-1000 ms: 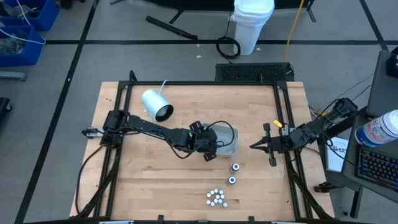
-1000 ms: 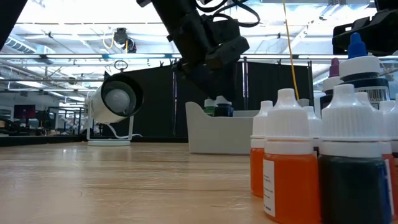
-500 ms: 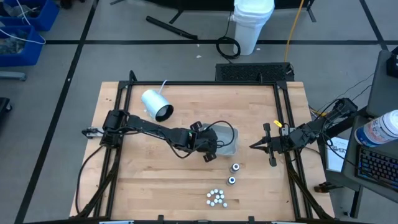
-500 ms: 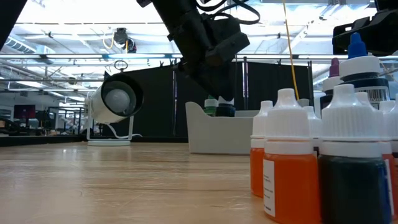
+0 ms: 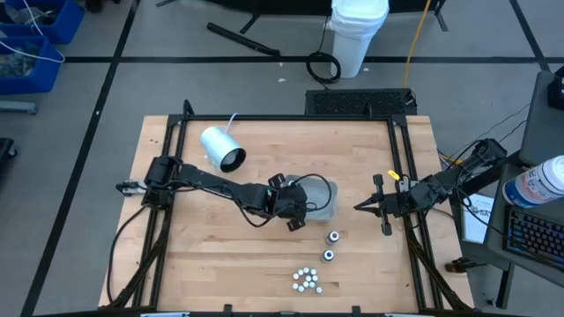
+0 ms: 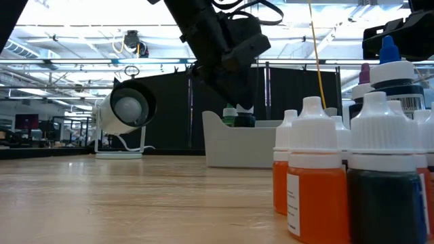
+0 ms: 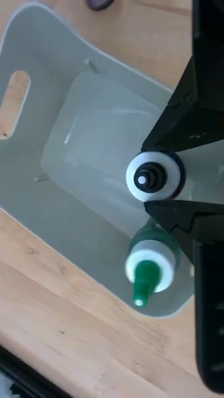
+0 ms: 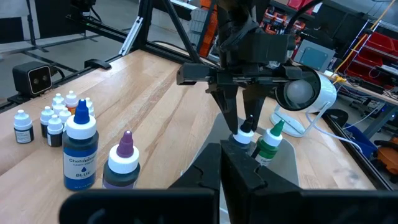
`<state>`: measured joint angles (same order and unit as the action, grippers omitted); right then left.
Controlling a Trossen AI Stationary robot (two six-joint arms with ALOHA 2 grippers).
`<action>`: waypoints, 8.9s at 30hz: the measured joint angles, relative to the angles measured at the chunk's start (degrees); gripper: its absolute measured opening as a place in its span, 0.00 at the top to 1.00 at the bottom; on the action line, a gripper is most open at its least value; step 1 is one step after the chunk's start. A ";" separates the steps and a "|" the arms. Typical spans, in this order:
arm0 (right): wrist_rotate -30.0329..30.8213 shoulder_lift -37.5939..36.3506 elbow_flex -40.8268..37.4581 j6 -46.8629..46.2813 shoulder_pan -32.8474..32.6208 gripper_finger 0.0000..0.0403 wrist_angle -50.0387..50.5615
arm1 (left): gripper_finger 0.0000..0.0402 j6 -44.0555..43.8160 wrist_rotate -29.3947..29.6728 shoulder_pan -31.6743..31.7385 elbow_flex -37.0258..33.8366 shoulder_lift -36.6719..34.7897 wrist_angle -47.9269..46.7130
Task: Pick & Place food coloring
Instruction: Put the big black food coloring bottle into the gray bin, then adjust the gray bin on the table, then put the big purple food coloring bottle into the gray bin
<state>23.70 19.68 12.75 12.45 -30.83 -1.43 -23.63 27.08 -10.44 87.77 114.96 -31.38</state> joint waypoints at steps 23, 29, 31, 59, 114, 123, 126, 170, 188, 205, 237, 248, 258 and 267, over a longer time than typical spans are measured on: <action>0.00 0.20 0.02 0.00 0.00 1.00 0.00 | 0.68 -6.13 3.47 -1.53 -0.02 -2.97 -7.65; 0.00 0.20 0.02 -0.17 0.00 1.00 -0.01 | 0.68 -6.16 3.73 -1.48 -0.02 -2.87 -8.09; 0.00 0.20 0.02 -0.20 -0.01 1.00 0.00 | 0.68 -6.50 2.85 -1.48 -0.02 -2.87 -8.43; 0.00 0.21 0.02 -0.14 0.00 1.00 -0.02 | 0.35 -6.18 2.86 -1.86 -0.02 -4.02 -8.91; -0.46 4.90 -9.76 -26.77 10.60 1.00 -1.11 | 0.99 -6.53 8.97 -0.62 -29.41 -7.19 15.47; -2.82 10.99 -9.81 -29.67 10.79 1.00 -1.88 | 0.99 -3.98 5.16 0.31 -29.42 -7.19 19.70; -2.75 12.74 -9.81 -28.27 11.62 1.00 -3.78 | 0.98 -2.57 3.95 0.12 -29.40 -7.19 22.51; -1.40 17.03 -9.86 -24.81 18.86 1.00 -5.62 | 0.98 -0.16 -1.20 -1.25 -29.38 -5.11 26.24; -1.38 17.03 -9.86 -24.85 18.86 1.00 -6.05 | 0.99 1.07 -3.03 -3.25 -29.35 -5.12 29.49; -1.46 17.05 -9.86 -23.72 18.86 1.00 -6.03 | 0.99 6.88 -2.97 -3.89 -29.35 -5.12 32.72; -5.03 16.40 -9.02 -20.33 18.71 1.00 -6.04 | 0.98 9.85 8.35 -10.09 -29.38 -20.38 16.50; -10.41 13.81 -3.27 -24.64 18.73 1.00 8.86 | 0.99 27.07 -3.76 -8.05 -47.60 -37.47 40.94; -26.39 13.11 -3.13 -20.74 18.71 1.00 5.14 | 0.99 33.77 -18.00 -0.09 -60.46 -42.00 63.03; -26.26 12.87 -2.13 -21.55 13.54 1.00 1.81 | 0.96 36.42 -16.54 -3.33 -60.41 -42.69 62.91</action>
<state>-2.55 32.56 10.63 -9.11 -17.29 0.38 12.79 10.54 -13.77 27.35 72.27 31.53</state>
